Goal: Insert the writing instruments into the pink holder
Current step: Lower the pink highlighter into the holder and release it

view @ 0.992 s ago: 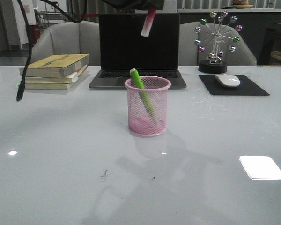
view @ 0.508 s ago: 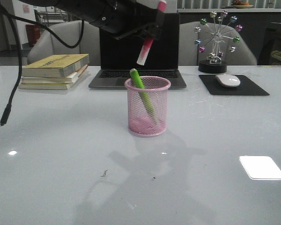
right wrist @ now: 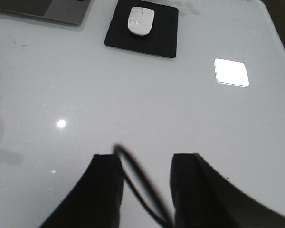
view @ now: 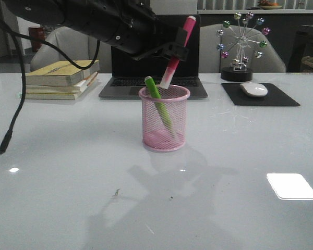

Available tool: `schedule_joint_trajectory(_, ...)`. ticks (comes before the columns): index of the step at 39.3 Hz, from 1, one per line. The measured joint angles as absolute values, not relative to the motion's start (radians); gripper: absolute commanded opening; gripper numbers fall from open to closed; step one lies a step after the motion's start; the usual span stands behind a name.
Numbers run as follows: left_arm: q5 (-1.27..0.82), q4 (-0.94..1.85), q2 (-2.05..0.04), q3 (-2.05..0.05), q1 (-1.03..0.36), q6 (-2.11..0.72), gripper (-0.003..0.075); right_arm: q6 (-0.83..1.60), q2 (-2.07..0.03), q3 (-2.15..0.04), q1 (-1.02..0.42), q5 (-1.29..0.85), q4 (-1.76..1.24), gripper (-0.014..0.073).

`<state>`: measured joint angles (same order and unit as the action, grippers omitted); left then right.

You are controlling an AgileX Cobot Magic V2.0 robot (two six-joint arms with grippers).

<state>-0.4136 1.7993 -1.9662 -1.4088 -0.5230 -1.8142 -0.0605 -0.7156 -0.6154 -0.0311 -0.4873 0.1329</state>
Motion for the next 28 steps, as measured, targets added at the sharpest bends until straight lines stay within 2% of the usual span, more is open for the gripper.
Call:
schedule_joint_trajectory(7, -0.414, 1.799, -1.967, -1.409, -0.523, -1.814, 0.0128, -0.061, -0.716, -0.615, -0.031, -0.487, 0.133, 0.0379)
schedule_joint_trajectory(12, -0.402, 1.799, -1.967, -1.409, -0.523, -1.814, 0.0232, -0.061, -0.716, -0.615, -0.031, -0.487, 0.133, 0.0379)
schedule_joint_trajectory(18, -0.372, 1.799, -1.967, -1.409, -0.523, -1.807, 0.0419, -0.061, -0.716, -0.615, -0.031, -0.487, 0.133, 0.0379)
schedule_joint_trajectory(20, -0.362, 1.799, -1.967, -1.409, -0.523, -1.803, 0.0447, -0.061, -0.716, -0.615, -0.031, -0.487, 0.133, 0.0379)
schedule_joint_trajectory(28, -0.344, 1.799, -1.967, -1.409, -0.523, -1.797, 0.0446, -0.061, -0.716, -0.615, -0.031, -0.487, 0.133, 0.0379)
